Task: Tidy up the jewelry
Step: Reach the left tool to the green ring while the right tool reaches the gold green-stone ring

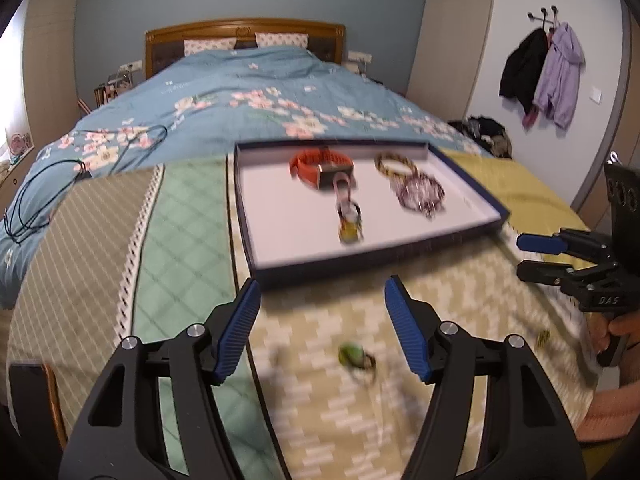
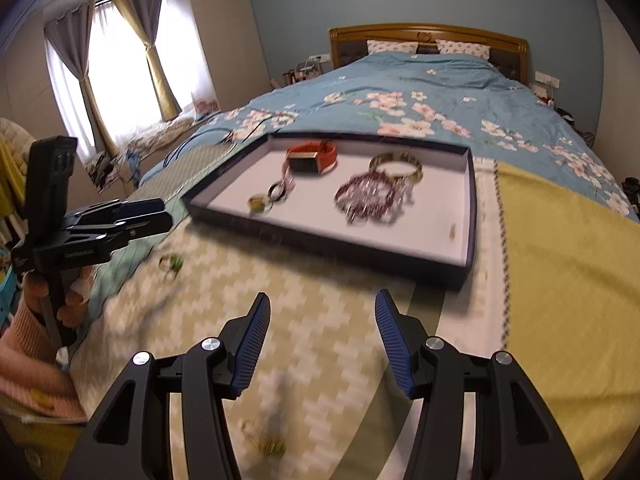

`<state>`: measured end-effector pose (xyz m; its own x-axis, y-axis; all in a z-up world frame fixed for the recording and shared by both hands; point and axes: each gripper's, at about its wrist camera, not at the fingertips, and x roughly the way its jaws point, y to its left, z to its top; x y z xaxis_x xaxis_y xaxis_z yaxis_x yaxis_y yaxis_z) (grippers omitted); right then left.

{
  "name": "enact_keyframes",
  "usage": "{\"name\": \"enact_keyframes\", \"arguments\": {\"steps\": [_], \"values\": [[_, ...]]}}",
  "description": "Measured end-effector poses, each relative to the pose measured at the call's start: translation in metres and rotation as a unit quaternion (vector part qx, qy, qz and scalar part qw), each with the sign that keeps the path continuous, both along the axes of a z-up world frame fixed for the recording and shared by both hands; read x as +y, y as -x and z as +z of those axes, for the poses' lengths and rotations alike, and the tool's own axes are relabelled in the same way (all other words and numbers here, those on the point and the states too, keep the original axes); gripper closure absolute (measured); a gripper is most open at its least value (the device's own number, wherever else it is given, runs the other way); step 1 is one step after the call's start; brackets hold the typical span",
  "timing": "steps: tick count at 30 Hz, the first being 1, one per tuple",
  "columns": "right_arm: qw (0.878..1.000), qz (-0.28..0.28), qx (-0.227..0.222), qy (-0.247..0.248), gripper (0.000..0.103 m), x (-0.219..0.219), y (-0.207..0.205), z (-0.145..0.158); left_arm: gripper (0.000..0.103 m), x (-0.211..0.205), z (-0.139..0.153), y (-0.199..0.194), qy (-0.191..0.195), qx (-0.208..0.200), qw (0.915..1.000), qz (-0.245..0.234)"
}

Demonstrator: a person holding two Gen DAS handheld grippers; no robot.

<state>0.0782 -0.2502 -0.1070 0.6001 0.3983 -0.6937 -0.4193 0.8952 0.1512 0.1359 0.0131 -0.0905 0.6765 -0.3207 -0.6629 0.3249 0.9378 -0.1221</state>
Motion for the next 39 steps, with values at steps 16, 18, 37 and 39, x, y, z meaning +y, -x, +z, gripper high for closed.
{"name": "enact_keyframes", "arguments": {"steps": [16,18,37,39], "values": [[0.999,0.033,0.03,0.021,0.063,0.005,0.059,-0.022,0.044,-0.015,-0.008,0.013,-0.022,0.013,0.9997,-0.004],[0.999,0.036,0.023,0.032,0.066,0.008,0.063,-0.022,0.044,-0.017,-0.009,0.014,-0.024,0.016,0.9996,-0.005],[1.0,0.002,-0.018,0.0,0.092,0.002,0.034,0.003,0.06,-0.031,-0.028,0.008,-0.043,0.066,0.9968,-0.016],[1.0,0.003,-0.019,-0.009,0.092,0.004,0.028,0.004,0.06,-0.032,-0.028,0.007,-0.045,0.067,0.9966,-0.014]]}}
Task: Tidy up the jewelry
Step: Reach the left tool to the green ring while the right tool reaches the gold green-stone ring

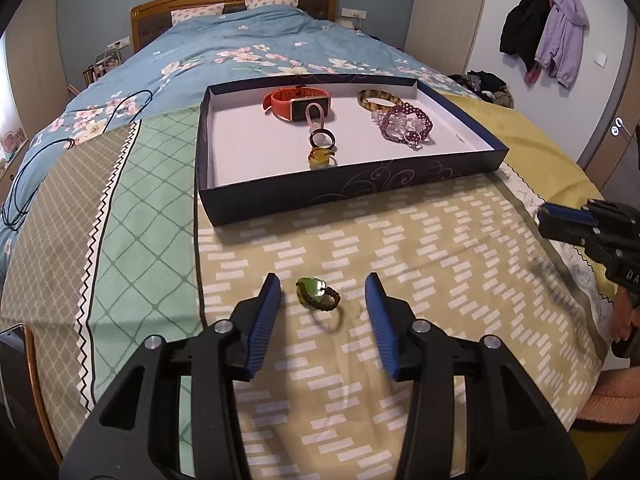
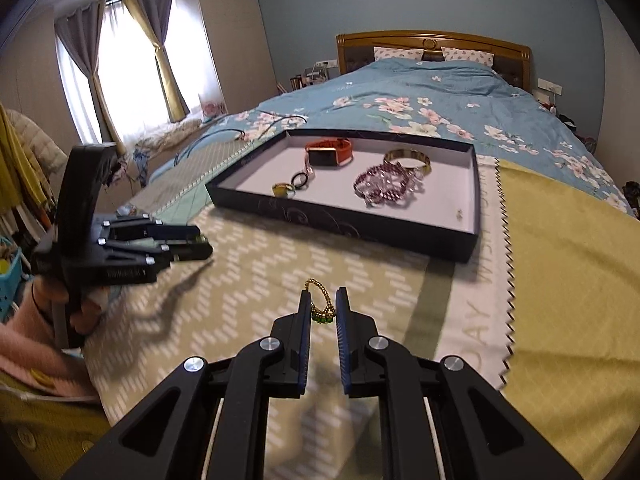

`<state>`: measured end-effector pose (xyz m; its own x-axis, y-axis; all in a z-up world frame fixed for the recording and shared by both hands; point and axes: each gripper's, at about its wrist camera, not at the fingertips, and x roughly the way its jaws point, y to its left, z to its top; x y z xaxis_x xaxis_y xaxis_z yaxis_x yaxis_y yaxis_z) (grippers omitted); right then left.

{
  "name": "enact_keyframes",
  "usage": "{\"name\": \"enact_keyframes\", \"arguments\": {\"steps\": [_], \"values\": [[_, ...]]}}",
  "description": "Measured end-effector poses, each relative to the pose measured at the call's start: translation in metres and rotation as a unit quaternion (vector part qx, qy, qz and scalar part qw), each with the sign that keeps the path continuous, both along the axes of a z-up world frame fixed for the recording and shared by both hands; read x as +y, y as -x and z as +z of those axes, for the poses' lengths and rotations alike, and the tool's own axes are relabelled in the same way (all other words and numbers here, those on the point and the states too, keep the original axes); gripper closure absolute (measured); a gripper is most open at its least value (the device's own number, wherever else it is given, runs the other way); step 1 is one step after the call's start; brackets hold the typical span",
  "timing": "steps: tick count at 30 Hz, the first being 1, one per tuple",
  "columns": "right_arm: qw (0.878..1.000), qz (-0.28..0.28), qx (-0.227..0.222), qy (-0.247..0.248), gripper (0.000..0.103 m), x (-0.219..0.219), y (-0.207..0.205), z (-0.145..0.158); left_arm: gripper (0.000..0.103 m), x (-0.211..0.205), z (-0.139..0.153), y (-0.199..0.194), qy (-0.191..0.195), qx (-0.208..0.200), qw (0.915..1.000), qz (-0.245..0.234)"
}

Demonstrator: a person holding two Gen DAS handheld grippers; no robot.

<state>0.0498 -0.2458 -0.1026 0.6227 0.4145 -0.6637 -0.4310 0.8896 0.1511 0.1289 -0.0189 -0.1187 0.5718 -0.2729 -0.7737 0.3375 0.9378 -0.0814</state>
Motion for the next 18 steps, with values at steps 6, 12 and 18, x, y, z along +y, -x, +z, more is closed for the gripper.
{"name": "enact_keyframes", "arguments": {"steps": [6,12,18], "values": [[1.0,0.012,0.001,-0.02,0.092,0.014,-0.013,-0.001,0.069,-0.005,-0.001,0.0,-0.024,-0.004,0.9997,0.008],[0.999,0.012,0.002,-0.031,0.092,0.018,-0.021,-0.002,0.081,-0.003,0.0,0.001,-0.017,-0.004,0.9998,0.012],[0.999,0.009,0.006,-0.037,0.092,0.019,-0.026,-0.003,0.082,-0.001,0.001,0.003,-0.013,-0.006,0.9998,0.013]]}}
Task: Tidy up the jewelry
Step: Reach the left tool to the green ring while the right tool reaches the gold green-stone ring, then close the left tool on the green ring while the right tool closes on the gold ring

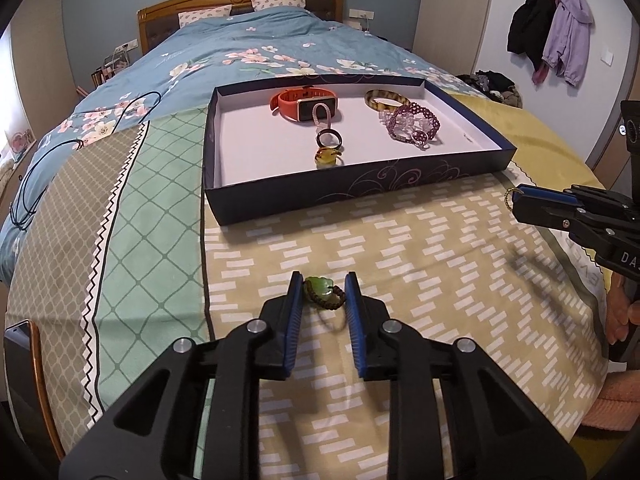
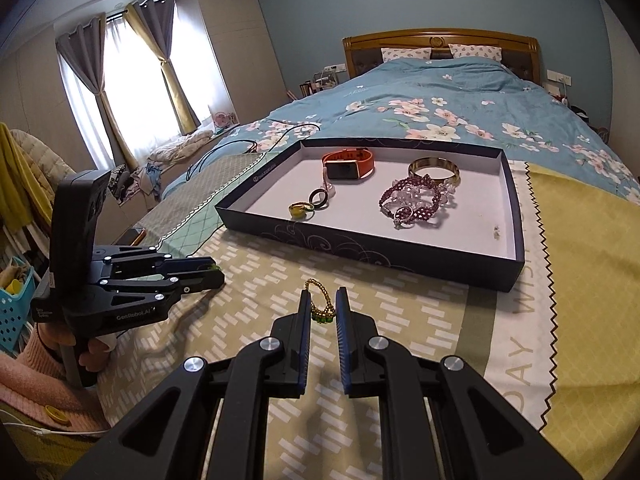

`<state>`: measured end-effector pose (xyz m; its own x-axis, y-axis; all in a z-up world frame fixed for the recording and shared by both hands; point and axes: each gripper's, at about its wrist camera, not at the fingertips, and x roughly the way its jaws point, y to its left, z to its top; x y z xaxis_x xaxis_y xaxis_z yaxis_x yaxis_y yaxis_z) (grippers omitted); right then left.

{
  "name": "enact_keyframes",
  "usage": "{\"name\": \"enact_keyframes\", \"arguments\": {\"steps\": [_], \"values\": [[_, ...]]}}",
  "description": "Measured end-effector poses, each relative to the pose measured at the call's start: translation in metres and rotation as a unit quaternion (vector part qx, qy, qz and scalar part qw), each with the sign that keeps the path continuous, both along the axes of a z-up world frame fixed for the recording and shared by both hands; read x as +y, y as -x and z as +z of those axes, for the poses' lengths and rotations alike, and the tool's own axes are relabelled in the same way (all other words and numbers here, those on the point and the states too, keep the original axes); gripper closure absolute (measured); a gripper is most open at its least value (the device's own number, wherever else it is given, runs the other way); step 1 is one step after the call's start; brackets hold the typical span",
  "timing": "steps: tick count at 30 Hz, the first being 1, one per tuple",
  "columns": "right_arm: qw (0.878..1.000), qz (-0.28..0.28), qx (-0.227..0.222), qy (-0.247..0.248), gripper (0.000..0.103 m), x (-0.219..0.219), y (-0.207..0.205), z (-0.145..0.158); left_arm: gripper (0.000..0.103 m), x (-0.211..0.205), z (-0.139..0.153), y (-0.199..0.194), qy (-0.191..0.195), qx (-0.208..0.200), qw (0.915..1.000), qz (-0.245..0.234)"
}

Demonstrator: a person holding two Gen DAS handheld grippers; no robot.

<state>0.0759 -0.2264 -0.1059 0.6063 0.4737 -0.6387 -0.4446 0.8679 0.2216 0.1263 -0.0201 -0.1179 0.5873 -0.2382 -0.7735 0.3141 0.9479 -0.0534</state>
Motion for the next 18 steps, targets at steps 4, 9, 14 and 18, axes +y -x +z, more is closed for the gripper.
{"name": "enact_keyframes", "arguments": {"steps": [4,9,14,18], "values": [[1.0,-0.001,-0.001,-0.002,0.092,0.001,-0.002,0.0,0.082,0.002,0.003,0.003,0.004,-0.005,1.0,0.002],[1.0,-0.002,-0.002,-0.003,0.092,0.001,-0.003,0.001,0.082,0.003,0.008,0.005,0.011,-0.012,0.9999,0.005],[1.0,-0.005,-0.004,-0.006,0.092,0.001,-0.004,0.002,0.082,0.001,0.014,0.006,0.019,-0.023,0.9996,0.004],[1.0,-0.009,-0.009,-0.008,0.092,-0.001,-0.005,0.004,0.082,0.0,0.019,0.007,0.024,-0.03,0.9993,0.004]]}}
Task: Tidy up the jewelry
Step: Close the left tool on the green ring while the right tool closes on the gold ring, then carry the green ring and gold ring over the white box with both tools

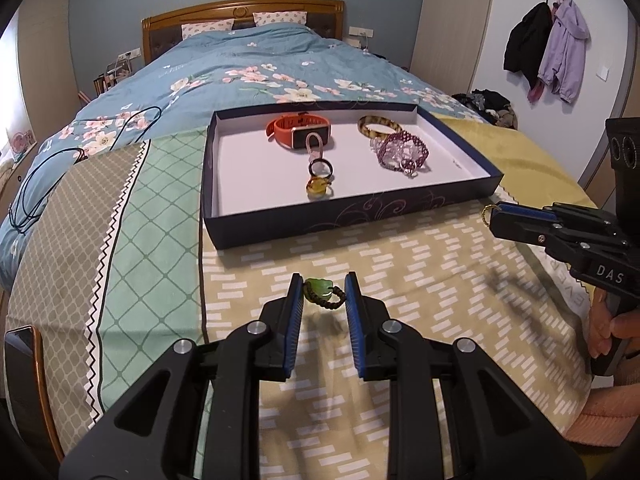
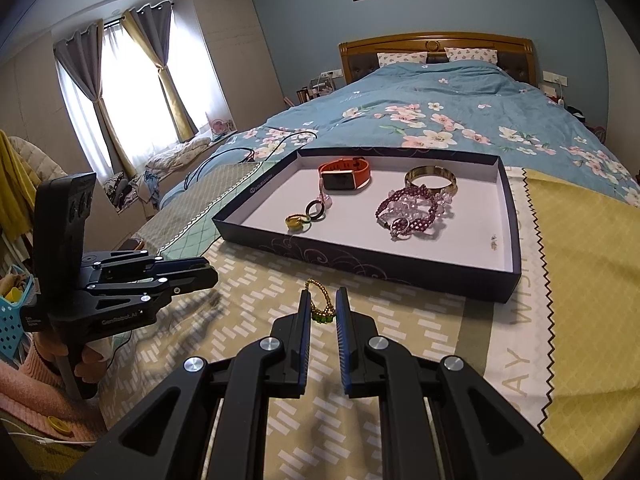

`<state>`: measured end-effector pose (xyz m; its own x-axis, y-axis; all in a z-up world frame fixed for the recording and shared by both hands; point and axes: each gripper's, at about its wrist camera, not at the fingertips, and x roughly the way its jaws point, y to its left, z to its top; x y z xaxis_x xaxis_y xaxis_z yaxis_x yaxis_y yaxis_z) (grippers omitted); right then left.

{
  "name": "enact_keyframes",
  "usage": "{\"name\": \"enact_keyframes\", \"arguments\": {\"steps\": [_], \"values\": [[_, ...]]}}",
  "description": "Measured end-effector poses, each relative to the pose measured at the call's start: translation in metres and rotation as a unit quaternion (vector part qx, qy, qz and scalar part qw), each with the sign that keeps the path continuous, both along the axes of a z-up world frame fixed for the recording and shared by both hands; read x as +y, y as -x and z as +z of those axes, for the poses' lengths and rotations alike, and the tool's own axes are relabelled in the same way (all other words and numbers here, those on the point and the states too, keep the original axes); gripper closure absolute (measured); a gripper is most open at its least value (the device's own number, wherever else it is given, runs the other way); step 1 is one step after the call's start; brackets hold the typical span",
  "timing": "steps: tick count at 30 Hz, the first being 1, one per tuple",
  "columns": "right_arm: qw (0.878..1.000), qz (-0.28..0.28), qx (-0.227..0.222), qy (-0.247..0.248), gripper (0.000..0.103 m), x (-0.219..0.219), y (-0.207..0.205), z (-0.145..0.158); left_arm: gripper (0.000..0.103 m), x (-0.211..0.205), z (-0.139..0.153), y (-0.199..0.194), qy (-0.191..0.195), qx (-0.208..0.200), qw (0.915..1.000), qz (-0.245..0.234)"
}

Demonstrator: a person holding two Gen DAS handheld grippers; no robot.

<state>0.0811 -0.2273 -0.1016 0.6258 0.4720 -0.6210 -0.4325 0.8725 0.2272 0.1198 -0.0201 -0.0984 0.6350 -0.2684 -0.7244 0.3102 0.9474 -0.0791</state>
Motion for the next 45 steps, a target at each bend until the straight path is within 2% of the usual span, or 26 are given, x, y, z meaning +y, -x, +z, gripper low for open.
{"name": "enact_keyframes", "arguments": {"steps": [18,45], "values": [[0.999,-0.012,-0.033,-0.005,0.092,-0.003,-0.017,0.019,0.082,-0.005,0.031,-0.004,0.021,-0.046,0.9987,-0.004],[0.999,-0.013,-0.037,-0.01,0.092,-0.005,-0.025,0.022,0.082,-0.018,0.045,-0.016,0.03,-0.063,0.9976,-0.005]]}}
